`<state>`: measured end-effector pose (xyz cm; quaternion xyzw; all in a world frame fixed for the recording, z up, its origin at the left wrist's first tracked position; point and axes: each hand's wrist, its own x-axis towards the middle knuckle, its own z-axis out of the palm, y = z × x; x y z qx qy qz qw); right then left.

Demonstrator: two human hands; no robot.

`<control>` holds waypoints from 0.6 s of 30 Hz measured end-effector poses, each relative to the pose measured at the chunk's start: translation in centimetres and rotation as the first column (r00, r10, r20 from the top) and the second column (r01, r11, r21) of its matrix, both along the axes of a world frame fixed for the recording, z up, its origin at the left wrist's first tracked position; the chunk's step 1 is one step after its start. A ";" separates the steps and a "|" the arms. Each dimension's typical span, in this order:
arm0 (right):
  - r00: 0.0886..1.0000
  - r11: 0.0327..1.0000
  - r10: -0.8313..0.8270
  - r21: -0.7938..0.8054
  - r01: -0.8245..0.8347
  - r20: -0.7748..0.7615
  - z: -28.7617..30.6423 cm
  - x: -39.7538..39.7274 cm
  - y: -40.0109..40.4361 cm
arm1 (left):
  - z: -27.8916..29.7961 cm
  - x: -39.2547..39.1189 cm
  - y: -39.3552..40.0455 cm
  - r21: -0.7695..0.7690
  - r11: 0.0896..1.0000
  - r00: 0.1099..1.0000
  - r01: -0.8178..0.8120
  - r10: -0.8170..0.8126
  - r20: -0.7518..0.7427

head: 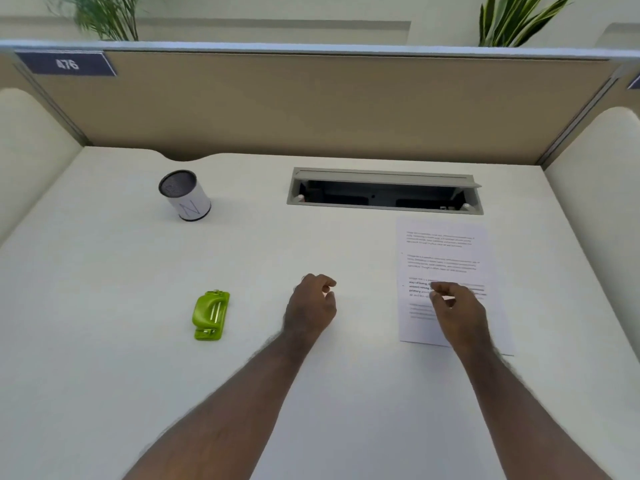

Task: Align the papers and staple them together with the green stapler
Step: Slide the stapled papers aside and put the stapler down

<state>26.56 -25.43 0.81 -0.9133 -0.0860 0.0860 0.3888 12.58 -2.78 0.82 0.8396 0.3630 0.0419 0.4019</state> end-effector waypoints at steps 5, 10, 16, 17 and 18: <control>0.984 0.984 0.177 0.025 -0.177 -0.002 -0.6 -5.6 6.3 | -0.5 -6.3 4.2 0.100 0.994 0.999 -0.033 0.034 -0.011; 0.919 0.925 0.381 0.029 -0.380 -0.099 -1.2 -11.0 11.8 | -0.9 -11.5 7.4 0.163 0.983 0.996 -0.087 0.085 0.015; 0.753 0.758 0.630 -0.060 -0.649 -0.191 -1.9 -16.9 17.7 | -1.1 -14.8 11.7 0.589 0.801 0.974 0.109 0.032 -0.225; 0.727 0.731 0.650 -0.082 -0.678 -0.220 -2.0 -17.6 18.5 | -1.2 -14.9 12.3 0.614 0.776 0.968 0.144 0.018 -0.250; 0.713 0.713 0.657 -0.104 -0.693 -0.245 -2.0 -18.0 19.2 | -1.4 -14.9 12.8 0.624 0.760 0.959 0.183 0.001 -0.283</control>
